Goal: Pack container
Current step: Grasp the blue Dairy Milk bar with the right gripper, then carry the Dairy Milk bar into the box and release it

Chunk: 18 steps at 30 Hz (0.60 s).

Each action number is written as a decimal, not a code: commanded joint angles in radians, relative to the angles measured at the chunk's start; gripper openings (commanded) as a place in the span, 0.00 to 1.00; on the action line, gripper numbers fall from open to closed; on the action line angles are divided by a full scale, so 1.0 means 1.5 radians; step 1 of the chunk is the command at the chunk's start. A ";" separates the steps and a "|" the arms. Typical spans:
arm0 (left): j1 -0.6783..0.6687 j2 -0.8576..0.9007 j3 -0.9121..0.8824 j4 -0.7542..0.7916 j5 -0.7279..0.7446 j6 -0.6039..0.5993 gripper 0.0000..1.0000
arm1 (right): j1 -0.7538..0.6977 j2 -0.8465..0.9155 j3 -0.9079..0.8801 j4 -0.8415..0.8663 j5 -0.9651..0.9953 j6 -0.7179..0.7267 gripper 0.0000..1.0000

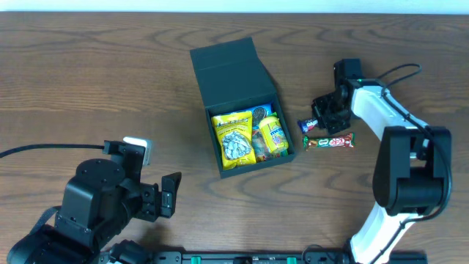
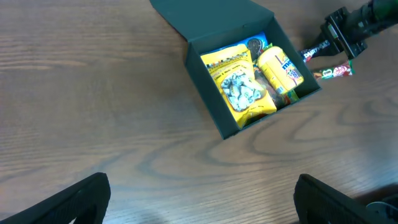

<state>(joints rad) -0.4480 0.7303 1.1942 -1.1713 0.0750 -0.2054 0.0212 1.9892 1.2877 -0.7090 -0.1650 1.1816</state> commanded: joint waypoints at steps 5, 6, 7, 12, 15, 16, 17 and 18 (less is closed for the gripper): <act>0.002 -0.002 0.015 -0.002 -0.003 0.001 0.95 | -0.002 0.008 0.138 -0.071 -0.012 -0.268 0.02; 0.002 -0.002 0.015 -0.001 -0.003 0.001 0.95 | 0.002 0.008 0.159 -0.078 -0.022 -0.316 0.01; 0.002 -0.002 0.015 -0.001 -0.003 0.001 0.95 | 0.006 0.008 0.179 -0.081 -0.044 -0.375 0.01; 0.002 -0.002 0.015 -0.002 -0.003 0.001 0.95 | 0.047 0.008 0.276 -0.116 -0.140 -0.638 0.02; 0.002 -0.002 0.015 -0.002 -0.003 0.002 0.95 | 0.090 0.008 0.334 -0.155 -0.132 -0.788 0.02; 0.002 -0.002 0.015 -0.002 -0.003 0.002 0.95 | 0.108 0.008 0.350 -0.166 -0.116 -0.836 0.02; 0.002 -0.002 0.015 -0.002 -0.003 0.002 0.95 | 0.129 0.008 0.363 -0.177 -0.091 -0.885 0.02; 0.002 -0.002 0.015 -0.002 -0.003 0.003 0.95 | 0.147 0.008 0.370 -0.182 -0.061 -0.924 0.02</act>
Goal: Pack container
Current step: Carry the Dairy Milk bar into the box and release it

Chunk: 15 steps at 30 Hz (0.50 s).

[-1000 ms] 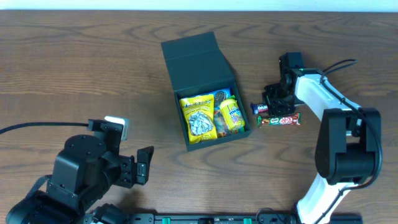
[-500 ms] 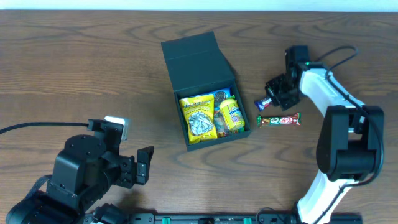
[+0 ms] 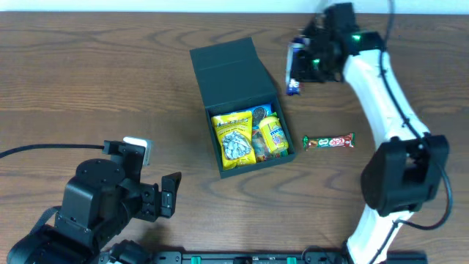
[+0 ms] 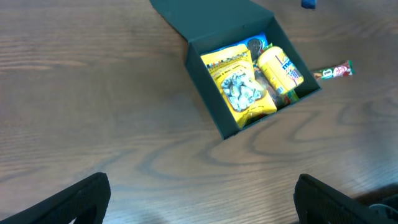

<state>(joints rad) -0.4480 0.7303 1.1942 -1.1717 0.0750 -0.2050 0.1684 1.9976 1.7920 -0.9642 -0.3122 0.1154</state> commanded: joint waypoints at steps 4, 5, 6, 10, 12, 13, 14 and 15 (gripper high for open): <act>0.002 -0.002 0.015 -0.002 -0.003 0.002 0.95 | 0.133 0.003 0.038 -0.017 0.161 -0.380 0.01; 0.002 -0.002 0.015 -0.002 -0.003 0.002 0.95 | 0.153 0.003 0.038 -0.017 0.184 -0.427 0.01; 0.002 -0.002 0.015 -0.001 -0.003 0.002 0.96 | 0.176 0.003 0.038 -0.016 0.210 -0.481 0.01; 0.002 -0.002 0.015 -0.002 -0.003 0.002 0.95 | 0.232 0.003 0.038 -0.017 0.288 -0.621 0.01; 0.002 -0.002 0.015 -0.002 -0.003 0.002 0.95 | 0.248 0.003 0.038 -0.017 0.293 -0.653 0.01; 0.002 -0.002 0.015 -0.002 -0.003 0.002 0.95 | 0.252 0.003 0.038 -0.019 0.289 -0.662 0.01; 0.002 -0.002 0.015 -0.002 -0.003 0.003 0.95 | 0.256 0.003 0.038 -0.025 0.279 -0.674 0.01; 0.002 -0.002 0.015 -0.002 -0.003 0.003 0.95 | 0.259 0.003 0.038 -0.036 0.269 -0.689 0.01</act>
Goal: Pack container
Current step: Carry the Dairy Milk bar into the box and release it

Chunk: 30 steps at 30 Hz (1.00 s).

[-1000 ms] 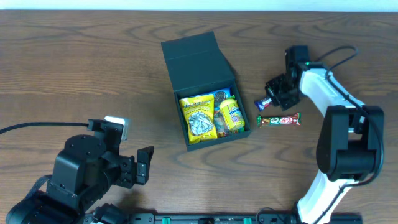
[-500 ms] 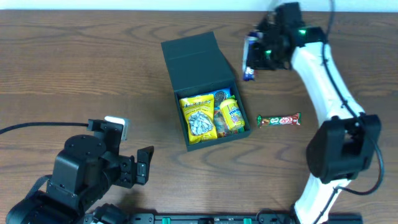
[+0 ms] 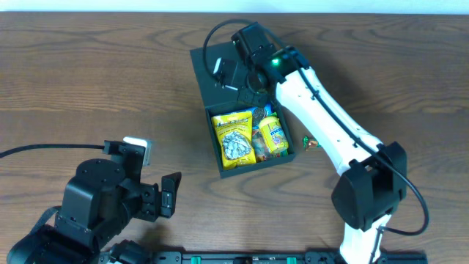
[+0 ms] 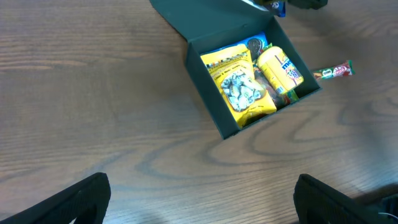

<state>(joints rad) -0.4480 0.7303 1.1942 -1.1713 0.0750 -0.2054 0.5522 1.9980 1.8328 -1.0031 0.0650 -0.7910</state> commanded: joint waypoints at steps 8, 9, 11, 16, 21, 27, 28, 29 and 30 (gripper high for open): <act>0.002 -0.002 0.015 -0.001 -0.003 0.006 0.95 | 0.008 0.018 0.004 -0.077 0.004 -0.107 0.01; 0.002 -0.002 0.015 -0.001 -0.003 0.005 0.95 | 0.008 0.019 0.003 -0.077 0.005 -0.107 0.02; 0.002 -0.002 0.015 -0.001 -0.003 0.005 0.95 | 0.008 0.020 0.003 -0.076 0.010 -0.106 0.66; 0.002 -0.002 0.015 -0.001 -0.003 0.006 0.95 | 0.008 0.020 0.003 -0.044 0.054 -0.070 0.99; 0.002 -0.002 0.015 -0.002 -0.003 0.005 0.95 | 0.008 0.019 0.003 0.003 0.136 0.020 0.99; 0.002 -0.002 0.015 -0.002 -0.003 0.006 0.95 | -0.005 0.019 0.003 -0.013 0.239 0.223 0.99; 0.002 -0.002 0.015 -0.003 -0.003 0.005 0.95 | -0.017 0.019 0.003 -0.021 0.238 0.282 0.99; 0.002 -0.002 0.015 -0.003 -0.003 0.005 0.95 | -0.030 0.019 0.003 -0.028 0.238 0.341 0.99; 0.002 -0.002 0.015 -0.003 -0.003 0.005 0.95 | -0.045 0.019 0.003 -0.038 0.238 0.403 0.99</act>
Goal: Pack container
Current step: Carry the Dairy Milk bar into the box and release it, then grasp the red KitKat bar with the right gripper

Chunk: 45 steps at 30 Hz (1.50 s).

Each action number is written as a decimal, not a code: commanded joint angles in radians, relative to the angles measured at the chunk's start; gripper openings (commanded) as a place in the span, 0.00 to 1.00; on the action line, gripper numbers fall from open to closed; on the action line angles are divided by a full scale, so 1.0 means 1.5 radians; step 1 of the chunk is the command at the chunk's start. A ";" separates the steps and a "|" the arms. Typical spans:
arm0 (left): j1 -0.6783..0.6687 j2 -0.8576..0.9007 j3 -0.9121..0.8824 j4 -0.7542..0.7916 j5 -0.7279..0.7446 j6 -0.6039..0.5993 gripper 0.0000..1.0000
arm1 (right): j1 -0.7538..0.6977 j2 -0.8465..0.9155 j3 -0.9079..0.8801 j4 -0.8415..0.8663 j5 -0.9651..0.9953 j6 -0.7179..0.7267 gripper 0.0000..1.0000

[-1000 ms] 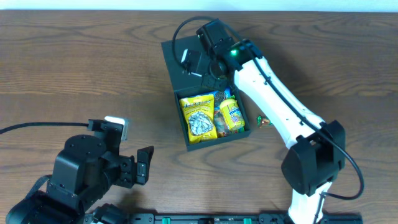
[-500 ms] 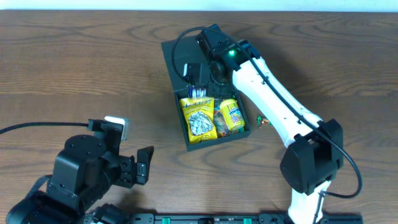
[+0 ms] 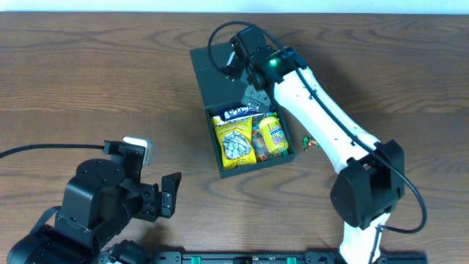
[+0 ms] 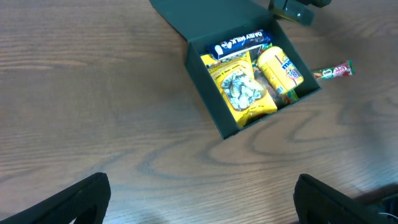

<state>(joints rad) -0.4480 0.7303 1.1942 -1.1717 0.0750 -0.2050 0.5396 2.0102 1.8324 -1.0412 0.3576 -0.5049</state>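
The dark green box (image 3: 218,147) stands open mid-table, its lid (image 3: 227,66) folded back. Inside lie a yellow bag of silver sweets (image 3: 234,141), a yellow candy pack (image 3: 272,134) and a blue chocolate bar (image 3: 240,112) across the box's back end. In the left wrist view the blue bar (image 4: 239,43) lies apart from the right gripper (image 4: 292,7). My right gripper (image 3: 251,95) hovers over the box's back edge, open and holding nothing. A red-and-green bar (image 4: 334,70) lies on the table to the right of the box. My left gripper (image 4: 202,205) is wide open, low over bare wood.
The right arm (image 3: 322,125) stretches across the box's right side and hides most of the red-and-green bar in the overhead view. The left arm's body (image 3: 102,205) sits at the near left. A black cable (image 3: 44,149) runs along the left edge.
The blue bar was in my right gripper over the lid. It now lies in the box's back end on top of the snacks, and the gripper is off it. The left arm has not moved.
My right gripper was down on the blue bar on the table to the right of the box, beside the red-and-green bar. Then it held the bar raised behind the box's right corner, then over the lid. The bar now rests inside the box.
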 commanded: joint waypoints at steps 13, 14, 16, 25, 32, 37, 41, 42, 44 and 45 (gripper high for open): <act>0.002 -0.002 0.015 0.001 -0.003 0.013 0.95 | -0.323 0.011 0.000 -0.225 -0.312 0.598 0.99; 0.002 -0.002 0.015 0.001 -0.003 0.013 0.95 | -0.332 0.011 -0.003 -0.232 -0.315 0.598 0.99; 0.002 -0.002 0.015 0.001 -0.003 0.013 0.95 | -0.348 0.011 -0.016 -0.245 -0.319 0.611 0.99; 0.002 -0.002 0.015 0.001 -0.003 0.013 0.95 | -0.367 0.011 -0.178 -0.227 -0.319 0.817 0.88; 0.002 -0.002 0.015 0.001 -0.002 0.013 0.95 | -0.367 0.011 -0.243 -0.191 -0.319 1.021 0.84; 0.002 -0.002 0.015 0.001 -0.003 0.017 0.95 | -0.361 0.011 -0.261 -0.126 -0.318 1.041 0.79; 0.002 -0.002 0.015 0.001 -0.003 0.017 0.95 | -0.353 0.011 -0.283 -0.073 -0.319 1.060 0.77; 0.002 -0.002 0.015 0.001 -0.003 0.017 0.95 | -0.351 0.011 -0.287 -0.063 -0.319 1.062 0.77; 0.002 -0.002 0.015 0.001 -0.003 0.017 0.95 | -0.349 0.011 -0.293 -0.047 -0.318 1.065 0.76; 0.002 -0.002 0.015 0.001 -0.003 0.018 0.95 | -0.348 0.011 -0.294 -0.045 -0.318 1.070 0.76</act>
<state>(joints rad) -0.4480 0.7303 1.1954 -1.1702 0.0750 -0.2012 -0.0013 2.0205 1.4006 -1.1156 -0.1204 1.0550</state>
